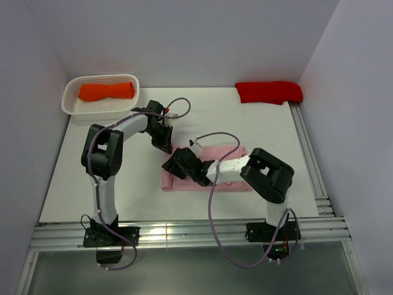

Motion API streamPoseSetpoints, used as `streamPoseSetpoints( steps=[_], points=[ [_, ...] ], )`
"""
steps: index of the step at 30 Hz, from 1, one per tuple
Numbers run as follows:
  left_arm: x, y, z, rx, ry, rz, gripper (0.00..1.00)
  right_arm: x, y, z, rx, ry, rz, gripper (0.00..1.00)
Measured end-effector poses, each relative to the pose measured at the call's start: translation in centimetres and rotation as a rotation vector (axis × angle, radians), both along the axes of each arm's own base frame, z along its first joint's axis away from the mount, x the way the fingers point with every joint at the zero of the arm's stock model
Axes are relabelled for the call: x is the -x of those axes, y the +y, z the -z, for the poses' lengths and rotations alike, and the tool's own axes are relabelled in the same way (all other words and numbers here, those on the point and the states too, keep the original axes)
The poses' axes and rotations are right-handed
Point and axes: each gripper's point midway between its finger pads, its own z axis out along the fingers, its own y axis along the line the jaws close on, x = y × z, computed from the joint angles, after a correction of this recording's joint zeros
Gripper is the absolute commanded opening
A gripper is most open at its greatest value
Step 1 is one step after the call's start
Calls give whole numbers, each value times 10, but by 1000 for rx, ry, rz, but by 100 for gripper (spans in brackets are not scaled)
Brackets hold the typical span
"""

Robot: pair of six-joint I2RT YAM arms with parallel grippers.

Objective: Roll the t-shirts
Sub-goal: Roll the tshirt

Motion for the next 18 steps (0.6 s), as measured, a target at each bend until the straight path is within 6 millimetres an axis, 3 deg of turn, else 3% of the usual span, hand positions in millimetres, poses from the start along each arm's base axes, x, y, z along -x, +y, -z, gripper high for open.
streamPoseSetpoints(
  steps=[4, 9, 18],
  points=[
    [-1, 1, 0, -26, -8, 1, 0, 17, -14, -5, 155, -6, -1, 54],
    [-1, 2, 1, -38, -12, 1, 0, 38, -51, 1, 368, 8, 14, 47],
    [-5, 6, 0, -74, -29, -9, 0, 40, -106, -4, 654, 6, 104, 41]
  ],
)
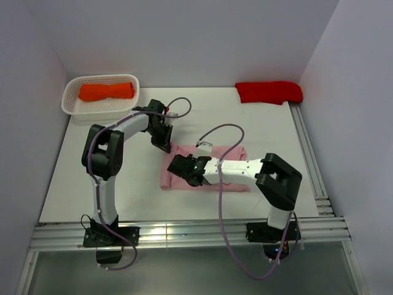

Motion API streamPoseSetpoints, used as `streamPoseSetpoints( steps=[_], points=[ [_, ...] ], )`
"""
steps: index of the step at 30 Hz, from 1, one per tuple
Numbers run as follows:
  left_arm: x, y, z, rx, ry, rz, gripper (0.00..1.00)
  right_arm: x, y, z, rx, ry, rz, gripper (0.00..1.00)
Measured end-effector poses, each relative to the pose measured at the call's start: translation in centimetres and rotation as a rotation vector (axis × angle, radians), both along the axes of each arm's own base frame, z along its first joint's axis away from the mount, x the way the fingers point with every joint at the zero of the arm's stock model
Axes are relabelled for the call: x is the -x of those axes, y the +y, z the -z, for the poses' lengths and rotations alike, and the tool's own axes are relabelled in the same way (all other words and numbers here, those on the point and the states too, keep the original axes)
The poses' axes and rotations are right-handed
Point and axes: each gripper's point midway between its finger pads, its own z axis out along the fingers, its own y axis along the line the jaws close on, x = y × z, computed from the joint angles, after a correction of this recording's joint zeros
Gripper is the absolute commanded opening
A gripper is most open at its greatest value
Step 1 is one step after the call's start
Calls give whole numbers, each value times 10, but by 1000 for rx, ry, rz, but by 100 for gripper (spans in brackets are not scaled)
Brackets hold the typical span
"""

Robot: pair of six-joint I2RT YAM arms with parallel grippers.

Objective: Roll the t-shirts
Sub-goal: Roll the tshirt

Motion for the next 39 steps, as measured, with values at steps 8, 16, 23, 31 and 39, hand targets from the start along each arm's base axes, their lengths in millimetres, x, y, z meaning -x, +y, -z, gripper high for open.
streamPoseSetpoints(
  steps=[8, 16, 23, 31, 39],
  points=[
    [0, 0, 0, -5, -2, 0, 0, -9, -14, 0, 191, -30, 48, 41],
    [-1, 1, 0, -9, 0, -1, 0, -20, -20, 0, 320, -61, 63, 42],
    [-1, 1, 0, -11, 5, 0, 0, -27, -30, 3, 365, -56, 66, 42],
    [-1, 1, 0, -13, 11, -1, 0, -37, -28, 5, 358, -66, 47, 40],
    [-1, 1, 0, -16, 17, -1, 0, -37, -27, 17, 361, -47, 25, 23]
  ],
)
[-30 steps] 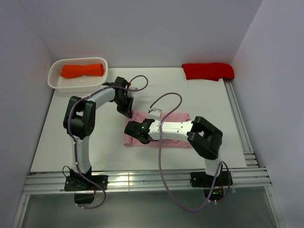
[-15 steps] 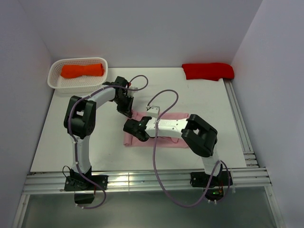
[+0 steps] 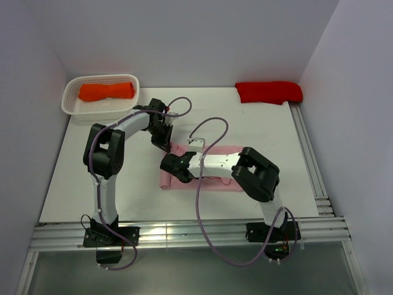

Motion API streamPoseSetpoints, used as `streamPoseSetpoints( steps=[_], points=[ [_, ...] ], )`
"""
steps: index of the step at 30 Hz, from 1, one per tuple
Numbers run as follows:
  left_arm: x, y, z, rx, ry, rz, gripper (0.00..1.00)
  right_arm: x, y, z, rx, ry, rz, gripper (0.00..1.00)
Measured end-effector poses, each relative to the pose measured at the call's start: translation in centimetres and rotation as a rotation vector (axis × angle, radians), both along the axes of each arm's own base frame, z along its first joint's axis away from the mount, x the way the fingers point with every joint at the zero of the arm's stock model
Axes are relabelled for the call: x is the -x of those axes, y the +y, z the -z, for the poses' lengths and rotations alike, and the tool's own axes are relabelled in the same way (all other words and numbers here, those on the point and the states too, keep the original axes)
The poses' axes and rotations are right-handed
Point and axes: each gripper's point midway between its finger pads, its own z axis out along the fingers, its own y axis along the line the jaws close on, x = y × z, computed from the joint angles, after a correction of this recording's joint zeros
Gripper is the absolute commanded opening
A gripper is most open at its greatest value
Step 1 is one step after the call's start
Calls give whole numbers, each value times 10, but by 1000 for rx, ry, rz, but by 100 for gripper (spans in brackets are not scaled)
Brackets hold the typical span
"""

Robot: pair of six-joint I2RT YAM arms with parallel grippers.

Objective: Roll the t-shirts
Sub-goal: Roll the tshirt

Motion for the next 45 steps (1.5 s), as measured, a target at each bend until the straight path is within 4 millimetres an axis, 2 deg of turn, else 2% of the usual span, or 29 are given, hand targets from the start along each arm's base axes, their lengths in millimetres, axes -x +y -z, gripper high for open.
streamPoseSetpoints(
  steps=[4, 6, 17, 20, 21, 24, 27, 32, 34, 41, 45],
  points=[
    [0, 0, 0, -2, 3, 0, 0, 3, -2, 6, 4, 17, -6, 10],
    [0, 0, 0, -2, 5, 0, 0, 4, -3, 9, 6, 27, -11, 8],
    [0, 0, 0, -5, 5, 1, 0, 16, 2, 11, -8, 112, -72, 10],
    [0, -1, 0, -9, 5, 2, 0, 19, 3, 12, -15, 125, -79, 19],
    [0, -1, 0, -10, 5, 2, 0, 20, 3, 13, -19, 128, -80, 27],
    [0, -1, 0, -13, 4, 3, 0, 23, 0, 13, -24, 136, -83, 41],
    [0, -1, 0, -14, 4, 3, 0, 27, -1, 10, -37, 149, -90, 50],
    [0, -1, 0, -19, 2, 4, 0, 30, 6, -8, -95, 141, -111, 52],
    [0, -1, 0, -19, 2, 4, 0, 30, 15, -19, -135, 126, -128, 52],
    [0, -1, 1, -26, 0, 4, 0, 16, 73, -51, -304, 48, -195, 47],
    [0, -1, 0, -28, -1, 4, 0, 1, 103, -55, -369, 10, -210, 46]
  ],
)
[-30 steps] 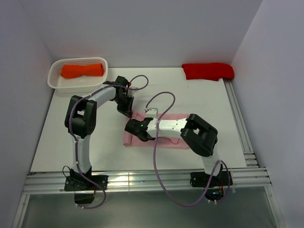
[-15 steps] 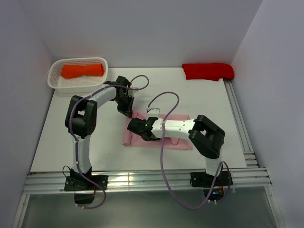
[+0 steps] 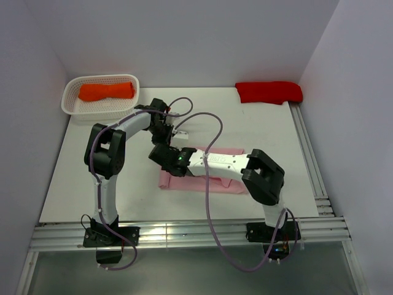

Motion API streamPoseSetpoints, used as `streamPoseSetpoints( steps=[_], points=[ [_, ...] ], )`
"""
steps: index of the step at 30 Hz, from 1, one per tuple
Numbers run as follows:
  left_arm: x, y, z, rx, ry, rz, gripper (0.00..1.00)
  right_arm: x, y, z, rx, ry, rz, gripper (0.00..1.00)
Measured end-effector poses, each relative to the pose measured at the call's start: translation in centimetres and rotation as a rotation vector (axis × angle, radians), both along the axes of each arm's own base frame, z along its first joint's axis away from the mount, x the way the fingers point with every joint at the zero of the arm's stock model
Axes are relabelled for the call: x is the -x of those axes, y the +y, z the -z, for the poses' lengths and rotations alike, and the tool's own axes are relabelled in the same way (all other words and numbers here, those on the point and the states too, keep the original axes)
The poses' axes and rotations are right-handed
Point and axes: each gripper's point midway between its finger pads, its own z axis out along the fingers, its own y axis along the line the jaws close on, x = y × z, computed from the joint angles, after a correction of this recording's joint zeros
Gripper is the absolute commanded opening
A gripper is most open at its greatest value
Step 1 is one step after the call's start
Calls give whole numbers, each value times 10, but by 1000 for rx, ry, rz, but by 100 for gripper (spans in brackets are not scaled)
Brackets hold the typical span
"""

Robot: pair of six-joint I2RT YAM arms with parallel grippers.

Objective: Roll the t-shirts
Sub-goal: Roll the tshirt

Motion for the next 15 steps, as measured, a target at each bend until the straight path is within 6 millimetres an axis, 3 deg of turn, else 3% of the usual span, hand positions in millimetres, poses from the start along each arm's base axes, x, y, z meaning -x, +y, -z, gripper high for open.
streamPoseSetpoints(
  steps=[7, 15],
  points=[
    [0, 0, 0, -9, -3, 3, 0, -18, 37, 17, -17, -8, -10, 46],
    [0, -1, -1, -16, -5, 4, 1, -25, 50, 33, 6, 1, -10, 46]
  ],
)
